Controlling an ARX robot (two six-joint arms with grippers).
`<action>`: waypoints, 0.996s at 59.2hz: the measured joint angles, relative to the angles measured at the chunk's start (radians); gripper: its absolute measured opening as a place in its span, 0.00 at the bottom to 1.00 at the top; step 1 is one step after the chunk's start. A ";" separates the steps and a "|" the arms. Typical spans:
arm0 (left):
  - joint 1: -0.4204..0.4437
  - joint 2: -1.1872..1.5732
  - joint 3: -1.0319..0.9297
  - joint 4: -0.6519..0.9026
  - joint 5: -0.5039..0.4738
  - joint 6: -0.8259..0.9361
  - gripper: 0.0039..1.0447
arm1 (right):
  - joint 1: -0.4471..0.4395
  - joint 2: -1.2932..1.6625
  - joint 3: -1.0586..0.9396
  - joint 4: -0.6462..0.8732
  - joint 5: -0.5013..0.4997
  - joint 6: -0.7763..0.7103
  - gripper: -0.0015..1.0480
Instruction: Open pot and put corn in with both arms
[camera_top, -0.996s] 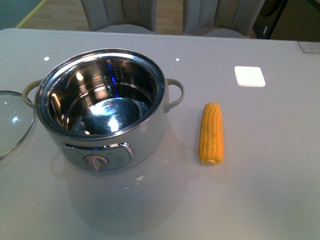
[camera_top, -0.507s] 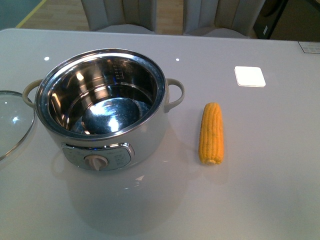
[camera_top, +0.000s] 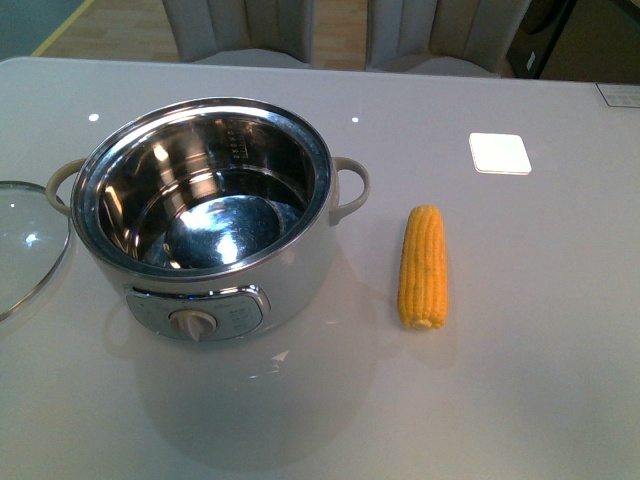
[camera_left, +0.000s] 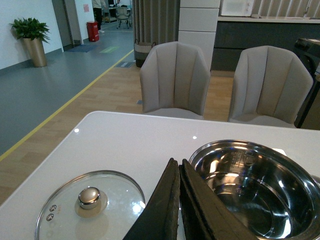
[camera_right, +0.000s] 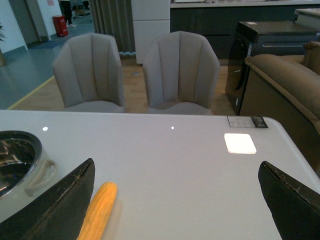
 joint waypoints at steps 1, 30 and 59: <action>0.000 0.000 0.000 0.000 0.000 0.000 0.03 | 0.000 0.000 0.000 0.000 0.000 0.000 0.92; 0.000 0.000 0.000 0.000 0.000 0.000 0.64 | 0.000 0.000 0.000 0.000 0.000 0.000 0.92; 0.000 -0.001 0.000 0.000 0.000 0.000 0.94 | 0.087 0.525 0.180 -0.332 0.100 0.321 0.92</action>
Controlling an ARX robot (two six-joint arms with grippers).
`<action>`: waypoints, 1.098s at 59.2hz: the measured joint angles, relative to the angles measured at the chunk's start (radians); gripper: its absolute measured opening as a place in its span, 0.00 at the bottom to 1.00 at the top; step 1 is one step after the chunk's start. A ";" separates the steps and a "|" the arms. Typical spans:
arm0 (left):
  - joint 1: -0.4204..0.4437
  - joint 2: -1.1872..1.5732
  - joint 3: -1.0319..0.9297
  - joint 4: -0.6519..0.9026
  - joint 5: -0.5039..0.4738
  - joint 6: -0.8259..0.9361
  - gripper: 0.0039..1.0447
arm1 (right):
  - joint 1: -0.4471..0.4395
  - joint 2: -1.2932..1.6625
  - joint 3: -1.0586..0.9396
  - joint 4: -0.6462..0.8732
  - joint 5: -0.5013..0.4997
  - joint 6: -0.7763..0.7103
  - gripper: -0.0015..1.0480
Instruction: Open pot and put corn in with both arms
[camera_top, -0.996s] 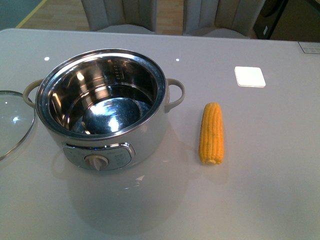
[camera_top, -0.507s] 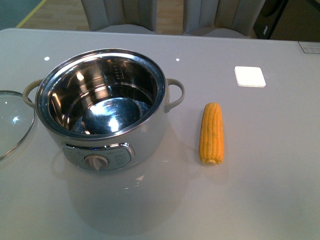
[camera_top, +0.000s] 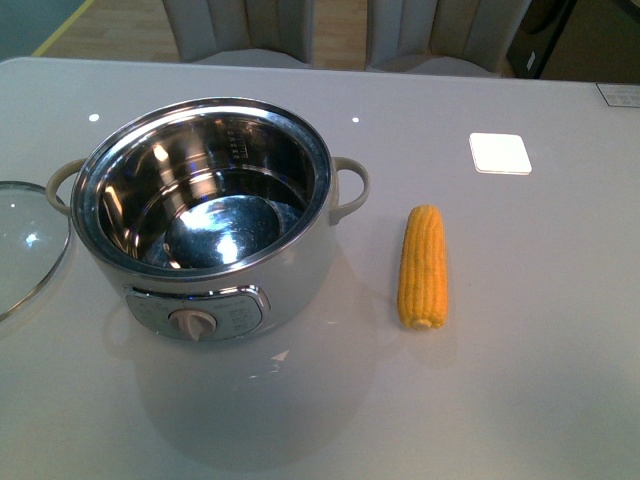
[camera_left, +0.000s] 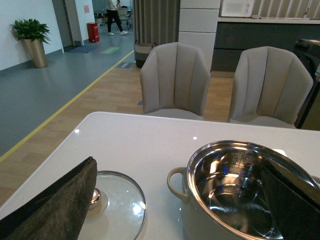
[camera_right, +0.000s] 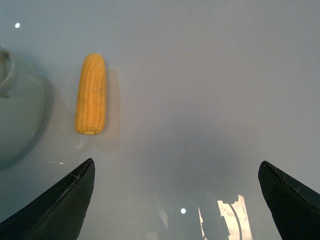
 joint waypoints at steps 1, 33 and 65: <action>0.000 0.000 0.000 0.000 0.000 0.000 0.94 | 0.010 0.027 0.000 0.026 0.003 0.000 0.92; 0.000 0.000 0.000 0.000 0.000 0.000 0.94 | 0.208 1.096 0.275 0.715 0.040 -0.031 0.92; 0.000 0.000 0.000 0.000 0.000 0.000 0.94 | 0.270 1.506 0.579 0.706 0.018 -0.001 0.92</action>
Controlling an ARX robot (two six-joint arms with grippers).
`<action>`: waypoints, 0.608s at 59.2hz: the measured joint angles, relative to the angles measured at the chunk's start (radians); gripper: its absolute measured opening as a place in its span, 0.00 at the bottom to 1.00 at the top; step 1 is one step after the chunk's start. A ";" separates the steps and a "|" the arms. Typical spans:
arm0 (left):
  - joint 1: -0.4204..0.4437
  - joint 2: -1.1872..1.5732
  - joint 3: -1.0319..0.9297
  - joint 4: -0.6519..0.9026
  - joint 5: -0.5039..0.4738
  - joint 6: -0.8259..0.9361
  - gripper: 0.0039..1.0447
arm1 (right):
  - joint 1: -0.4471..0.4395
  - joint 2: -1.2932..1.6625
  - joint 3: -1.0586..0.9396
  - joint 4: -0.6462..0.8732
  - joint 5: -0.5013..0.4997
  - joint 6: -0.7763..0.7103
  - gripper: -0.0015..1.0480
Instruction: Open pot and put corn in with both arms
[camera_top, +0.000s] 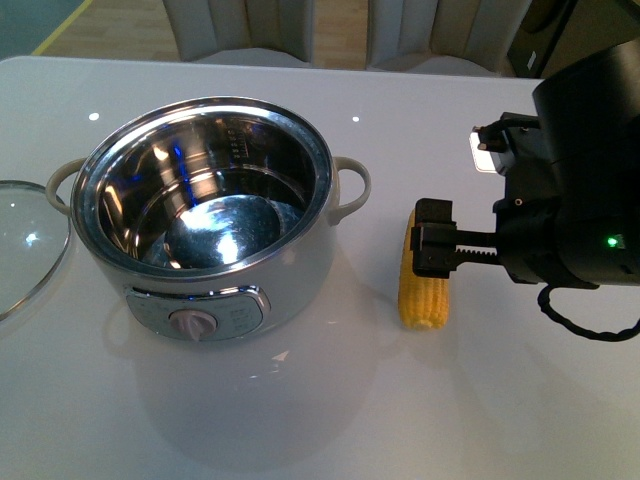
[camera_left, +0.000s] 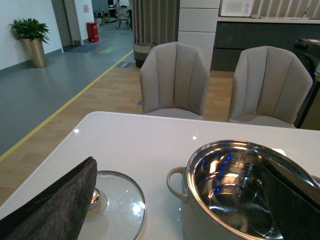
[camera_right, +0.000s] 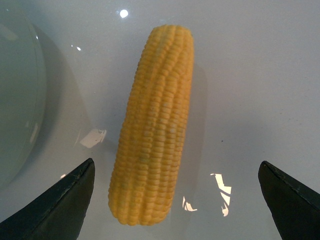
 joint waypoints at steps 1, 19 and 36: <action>0.000 0.000 0.000 0.000 0.000 0.000 0.94 | 0.005 0.011 0.010 -0.005 0.000 0.001 0.92; 0.000 0.000 0.000 0.000 0.000 0.000 0.94 | 0.034 0.138 0.095 -0.039 0.000 0.048 0.92; 0.000 0.000 0.000 0.000 0.000 0.000 0.94 | 0.042 0.217 0.165 -0.067 0.002 0.067 0.92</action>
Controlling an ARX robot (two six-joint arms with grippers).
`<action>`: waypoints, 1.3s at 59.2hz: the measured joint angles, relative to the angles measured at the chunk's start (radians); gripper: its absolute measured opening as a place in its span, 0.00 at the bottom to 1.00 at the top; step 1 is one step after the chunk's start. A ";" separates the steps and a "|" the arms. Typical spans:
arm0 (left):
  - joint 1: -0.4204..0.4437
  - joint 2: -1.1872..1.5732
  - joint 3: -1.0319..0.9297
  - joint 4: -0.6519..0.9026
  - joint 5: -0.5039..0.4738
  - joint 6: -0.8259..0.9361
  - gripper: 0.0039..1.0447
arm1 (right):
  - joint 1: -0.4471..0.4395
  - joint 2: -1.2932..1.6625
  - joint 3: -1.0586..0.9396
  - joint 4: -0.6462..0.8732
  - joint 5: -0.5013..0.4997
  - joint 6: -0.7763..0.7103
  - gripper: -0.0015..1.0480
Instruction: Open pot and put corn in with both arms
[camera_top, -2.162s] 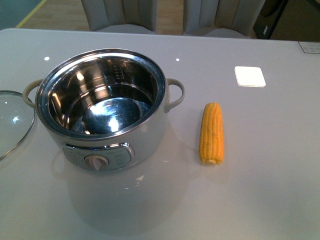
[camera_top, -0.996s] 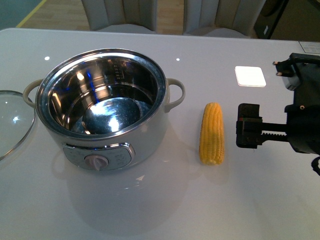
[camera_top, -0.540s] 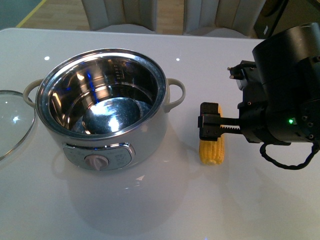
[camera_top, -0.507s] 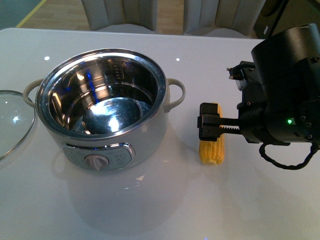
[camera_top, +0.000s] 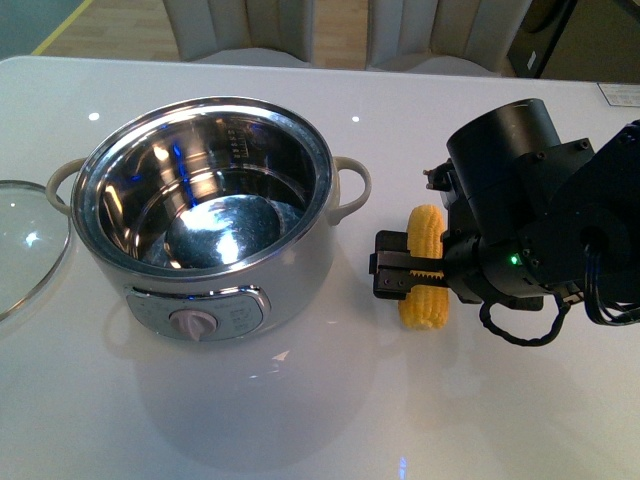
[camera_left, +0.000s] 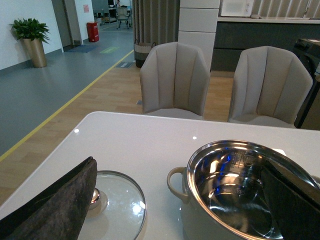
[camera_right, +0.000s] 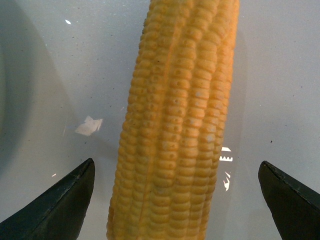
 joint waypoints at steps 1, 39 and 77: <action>0.000 0.000 0.000 0.000 0.000 0.000 0.94 | 0.000 0.003 0.003 -0.002 0.001 0.000 0.92; 0.000 0.000 0.000 0.000 0.000 0.000 0.94 | 0.023 0.084 0.084 -0.024 0.033 0.038 0.75; 0.000 0.000 0.000 0.000 0.000 0.000 0.94 | 0.014 0.014 0.015 0.012 0.043 0.044 0.25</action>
